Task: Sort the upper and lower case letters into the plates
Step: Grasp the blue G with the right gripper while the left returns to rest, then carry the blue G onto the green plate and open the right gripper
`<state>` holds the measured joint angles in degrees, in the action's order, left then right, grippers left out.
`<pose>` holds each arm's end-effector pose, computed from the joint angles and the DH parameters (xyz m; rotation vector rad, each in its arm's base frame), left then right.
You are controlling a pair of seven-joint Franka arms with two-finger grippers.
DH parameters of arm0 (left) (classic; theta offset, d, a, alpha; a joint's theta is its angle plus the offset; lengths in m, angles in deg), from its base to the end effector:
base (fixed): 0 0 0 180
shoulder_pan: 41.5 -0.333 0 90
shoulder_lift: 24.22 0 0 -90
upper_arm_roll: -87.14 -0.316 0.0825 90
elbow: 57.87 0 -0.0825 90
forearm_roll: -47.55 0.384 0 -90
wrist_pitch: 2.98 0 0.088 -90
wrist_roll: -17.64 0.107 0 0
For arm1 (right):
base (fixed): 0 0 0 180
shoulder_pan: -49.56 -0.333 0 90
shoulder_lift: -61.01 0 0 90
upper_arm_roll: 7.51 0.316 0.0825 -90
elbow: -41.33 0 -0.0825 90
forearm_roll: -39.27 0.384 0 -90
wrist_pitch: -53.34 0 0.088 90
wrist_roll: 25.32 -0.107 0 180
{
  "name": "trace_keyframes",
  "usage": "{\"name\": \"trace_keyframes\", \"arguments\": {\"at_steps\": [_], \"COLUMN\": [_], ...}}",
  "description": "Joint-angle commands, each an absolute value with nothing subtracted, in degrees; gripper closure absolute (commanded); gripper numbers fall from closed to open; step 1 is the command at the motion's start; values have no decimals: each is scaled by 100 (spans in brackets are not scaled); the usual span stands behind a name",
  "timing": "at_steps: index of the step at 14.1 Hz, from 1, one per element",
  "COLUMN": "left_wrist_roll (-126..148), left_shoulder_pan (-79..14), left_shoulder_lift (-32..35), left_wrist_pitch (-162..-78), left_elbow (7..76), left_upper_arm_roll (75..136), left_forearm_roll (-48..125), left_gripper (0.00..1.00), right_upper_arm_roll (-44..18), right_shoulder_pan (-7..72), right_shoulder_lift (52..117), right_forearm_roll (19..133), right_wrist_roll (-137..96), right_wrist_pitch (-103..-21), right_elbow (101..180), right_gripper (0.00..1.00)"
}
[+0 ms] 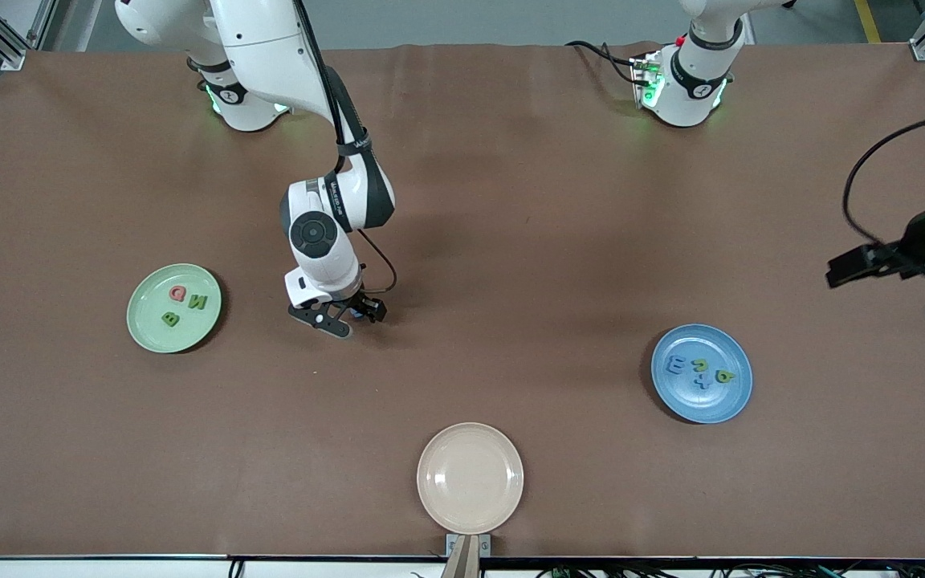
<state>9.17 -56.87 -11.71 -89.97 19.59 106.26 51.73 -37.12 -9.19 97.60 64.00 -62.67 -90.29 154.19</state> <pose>0.6127 -0.0084 0.6011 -3.1317 -0.1421 0.0626 0.5316 0.3008 0.1806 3.0494 -0.6297 0.0635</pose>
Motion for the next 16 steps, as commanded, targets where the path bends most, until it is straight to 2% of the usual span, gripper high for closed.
{"name": "trace_keyframes", "arguments": {"at_steps": [1,3,4,8,11,13,16], "left_wrist_roll": [1078,1078,1070,999,990,1043,1069], "left_shoulder_pan": [-5575,-4778,-4565,-4545,-4563,-4554,-4545], "left_shoulder_lift": [-1927,-2367,-2500,-2808,-2897,-2888,-2879], "left_wrist_pitch": [-8859,-8885,-8911,-8920,-8920,-8920,-8920], "left_elbow": [2577,3070,3237,3537,3591,3582,3590], "left_upper_arm_roll": [10447,9615,9384,9347,9391,9391,9400], "left_forearm_roll": [4940,4923,4801,4703,4694,4703,4703], "left_gripper": [0,0,0,0,0,0,0], "right_upper_arm_roll": [-3766,-3766,-3766,-3748,-3748,-3748,-3766], "right_shoulder_pan": [-959,-959,-959,-968,-968,-968,-995], "right_shoulder_lift": [9802,9810,9819,9872,9881,9872,9802], "right_forearm_roll": [6511,6511,6511,6528,6528,6528,6528], "right_wrist_roll": [-6303,-6303,-6311,-6311,-6311,-6311,-6180], "right_wrist_pitch": [-8983,-9001,-9009,-9027,-9036,-9027,-8904], "right_elbow": [15366,15366,15366,15366,15366,15366,15366], "right_gripper": [36,44,47,58,76,84,86]}}
